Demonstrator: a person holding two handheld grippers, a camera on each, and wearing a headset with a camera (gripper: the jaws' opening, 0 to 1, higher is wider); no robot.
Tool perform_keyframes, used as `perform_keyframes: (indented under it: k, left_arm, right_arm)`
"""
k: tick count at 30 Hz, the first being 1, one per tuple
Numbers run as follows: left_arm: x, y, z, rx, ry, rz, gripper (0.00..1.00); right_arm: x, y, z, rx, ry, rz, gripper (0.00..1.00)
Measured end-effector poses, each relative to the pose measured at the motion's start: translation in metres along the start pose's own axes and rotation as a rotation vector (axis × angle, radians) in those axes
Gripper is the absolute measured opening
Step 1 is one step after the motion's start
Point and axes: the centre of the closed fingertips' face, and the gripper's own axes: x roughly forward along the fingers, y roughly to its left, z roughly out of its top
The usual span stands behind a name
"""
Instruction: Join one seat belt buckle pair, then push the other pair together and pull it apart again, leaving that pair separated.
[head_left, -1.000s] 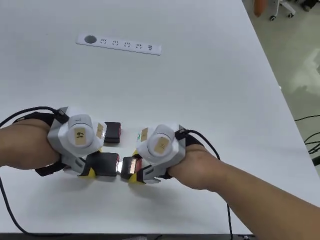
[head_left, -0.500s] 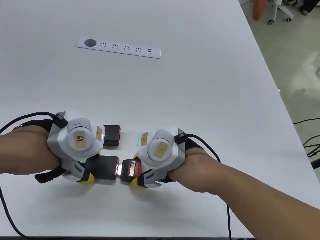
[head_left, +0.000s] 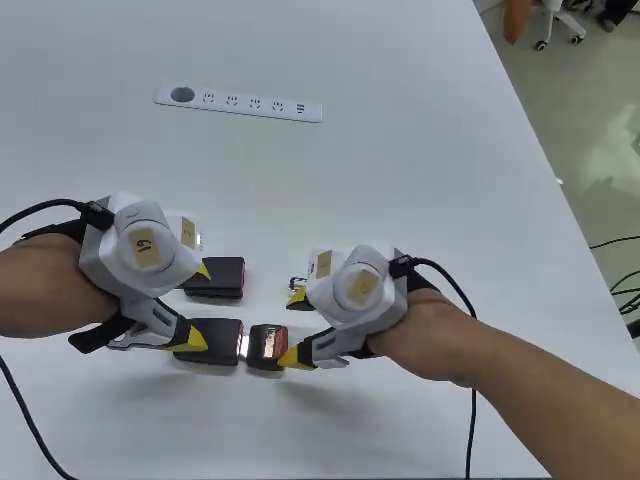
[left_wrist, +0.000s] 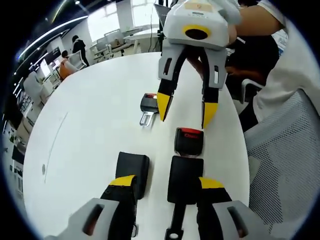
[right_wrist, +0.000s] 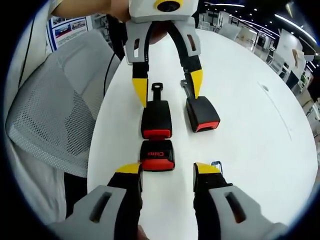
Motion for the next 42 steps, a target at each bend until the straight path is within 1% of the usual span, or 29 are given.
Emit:
perform_keyframes:
  k: [1, 2, 3, 5, 7, 9, 12, 13, 15, 18, 20, 22, 23, 25, 27, 29, 32, 34, 36, 38, 40, 42]
  left_arm:
    - [0.0, 0.004, 0.001, 0.003, -0.004, 0.007, 0.49]
    - [0.0, 0.006, 0.001, 0.002, -0.006, 0.008, 0.49]
    - [0.001, 0.01, 0.001, -0.003, -0.006, 0.011, 0.49]
    - [0.003, 0.015, 0.001, -0.001, -0.002, 0.013, 0.49]
    - [0.004, 0.02, 0.0, 0.002, -0.001, 0.014, 0.49]
    - [0.006, 0.025, -0.003, 0.003, 0.007, 0.01, 0.49]
    - [0.008, 0.031, -0.006, 0.005, 0.015, 0.006, 0.49]
    - [0.009, 0.037, -0.009, 0.002, 0.013, 0.006, 0.49]
    - [0.009, 0.041, -0.009, -0.002, 0.012, 0.009, 0.49]
    - [0.011, 0.048, -0.011, 0.003, 0.019, 0.012, 0.49]
    - [0.012, 0.051, -0.012, 0.007, 0.026, 0.011, 0.49]
    - [0.014, 0.054, -0.014, 0.007, 0.029, 0.007, 0.49]
    - [0.018, 0.056, -0.015, 0.008, 0.03, 0.003, 0.49]
    - [0.019, 0.052, -0.013, 0.013, 0.038, -0.011, 0.49]
    - [0.023, 0.05, -0.014, 0.045, 0.034, -0.031, 0.46]
    - [0.028, 0.049, -0.016, 0.04, 0.045, -0.043, 0.46]
    - [0.03, 0.05, -0.019, 0.054, 0.05, -0.05, 0.45]
    - [0.032, 0.051, -0.019, 0.079, 0.037, -0.055, 0.42]
    - [0.034, 0.051, -0.022, 0.068, 0.046, -0.058, 0.4]
    - [0.034, 0.05, -0.021, 0.072, 0.044, -0.064, 0.38]
    - [0.036, 0.051, -0.027, 0.087, 0.07, -0.062, 0.37]
    - [0.038, 0.052, -0.031, 0.11, 0.081, -0.057, 0.35]
  right_arm:
    - [-0.001, -0.006, -0.004, 0.009, -0.002, -0.007, 0.38]
    - [-0.002, -0.008, -0.004, 0.011, -0.003, -0.008, 0.38]
    - [-0.005, -0.015, -0.008, 0.01, 0.001, -0.018, 0.37]
    - [-0.01, -0.025, -0.011, 0.02, 0.002, -0.034, 0.37]
    - [-0.014, -0.032, -0.013, 0.015, 0.004, -0.048, 0.37]
    - [-0.02, -0.042, -0.015, 0.026, 0.004, -0.062, 0.37]
    - [-0.023, -0.051, -0.02, 0.028, 0.013, -0.069, 0.37]
    - [-0.024, -0.055, -0.022, 0.034, 0.015, -0.074, 0.37]
    - [-0.025, -0.06, -0.026, 0.03, 0.023, -0.076, 0.37]
    - [-0.024, -0.069, -0.034, 0.034, 0.033, -0.077, 0.36]
    - [-0.024, -0.071, -0.038, 0.031, 0.047, -0.075, 0.36]
    - [-0.02, -0.074, -0.044, 0.032, 0.052, -0.068, 0.36]
    - [-0.02, -0.074, -0.044, 0.03, 0.055, -0.066, 0.36]
    - [-0.021, -0.073, -0.045, 0.037, 0.059, -0.058, 0.36]
    - [-0.02, -0.072, -0.047, 0.033, 0.067, -0.05, 0.37]
    - [-0.017, -0.071, -0.051, 0.029, 0.076, -0.036, 0.37]
    - [-0.013, -0.072, -0.057, 0.023, 0.09, -0.03, 0.36]
    - [-0.01, -0.072, -0.061, 0.027, 0.097, -0.019, 0.35]
    - [-0.011, -0.069, -0.061, 0.018, 0.102, -0.005, 0.34]
    - [-0.008, -0.069, -0.064, 0.007, 0.11, 0.0, 0.34]
    - [-0.009, -0.068, -0.062, 0.006, 0.104, 0.007, 0.34]
    - [-0.008, -0.069, -0.062, 0.0, 0.102, 0.011, 0.34]
